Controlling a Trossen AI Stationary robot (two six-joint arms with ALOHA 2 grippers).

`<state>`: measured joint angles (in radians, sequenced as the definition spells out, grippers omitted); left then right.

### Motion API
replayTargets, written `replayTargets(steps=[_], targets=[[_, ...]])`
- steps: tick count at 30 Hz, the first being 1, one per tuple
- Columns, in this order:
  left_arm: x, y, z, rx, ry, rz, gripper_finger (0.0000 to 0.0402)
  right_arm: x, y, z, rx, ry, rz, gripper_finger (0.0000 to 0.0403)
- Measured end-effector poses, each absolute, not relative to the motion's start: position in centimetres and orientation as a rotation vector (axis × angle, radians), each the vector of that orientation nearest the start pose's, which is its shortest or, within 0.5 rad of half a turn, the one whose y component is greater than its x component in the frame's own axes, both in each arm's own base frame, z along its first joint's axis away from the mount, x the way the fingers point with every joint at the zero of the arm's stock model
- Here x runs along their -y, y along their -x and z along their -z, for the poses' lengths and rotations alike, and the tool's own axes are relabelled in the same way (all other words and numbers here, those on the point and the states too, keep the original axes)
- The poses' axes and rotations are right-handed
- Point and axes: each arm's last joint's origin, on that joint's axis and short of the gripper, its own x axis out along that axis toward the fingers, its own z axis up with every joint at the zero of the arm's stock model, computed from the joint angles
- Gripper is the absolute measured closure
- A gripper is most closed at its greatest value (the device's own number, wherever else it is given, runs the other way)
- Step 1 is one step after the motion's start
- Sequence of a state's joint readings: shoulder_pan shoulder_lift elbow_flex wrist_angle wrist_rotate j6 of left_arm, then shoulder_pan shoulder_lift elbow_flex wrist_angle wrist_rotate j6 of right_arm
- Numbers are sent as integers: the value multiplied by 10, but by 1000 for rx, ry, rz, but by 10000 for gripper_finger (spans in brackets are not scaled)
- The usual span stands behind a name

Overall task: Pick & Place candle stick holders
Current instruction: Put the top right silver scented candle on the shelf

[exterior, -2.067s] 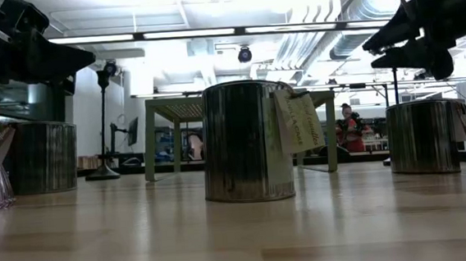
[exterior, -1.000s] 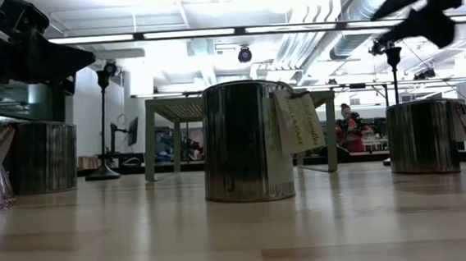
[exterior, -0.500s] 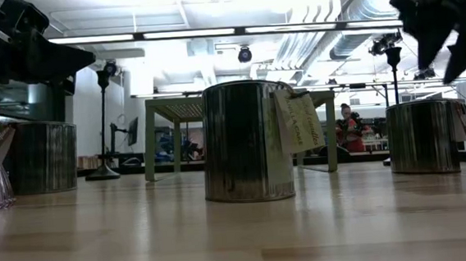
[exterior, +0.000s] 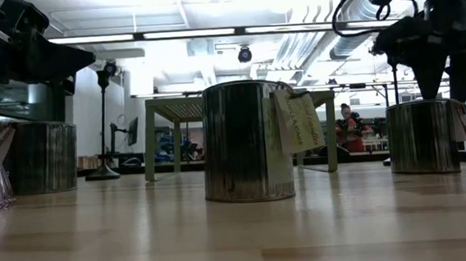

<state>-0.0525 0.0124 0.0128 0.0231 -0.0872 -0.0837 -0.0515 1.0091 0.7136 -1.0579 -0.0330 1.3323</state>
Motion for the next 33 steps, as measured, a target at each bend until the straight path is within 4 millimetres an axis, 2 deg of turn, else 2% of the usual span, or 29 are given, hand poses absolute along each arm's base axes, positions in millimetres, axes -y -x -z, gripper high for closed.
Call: replayTargets(steps=[10, 23, 33], targets=[[3, -98, -169, 25, 86, -34, 402, 15, -156, -213, -1149, -1157, 960, 197], [3, -98, -169, 25, 86, -34, 402, 16, -164, -204, -1225, -1121, 988, 197], [3, -98, -169, 25, 86, -34, 402, 16, -164, -202, -1266, -1020, 912, 197]])
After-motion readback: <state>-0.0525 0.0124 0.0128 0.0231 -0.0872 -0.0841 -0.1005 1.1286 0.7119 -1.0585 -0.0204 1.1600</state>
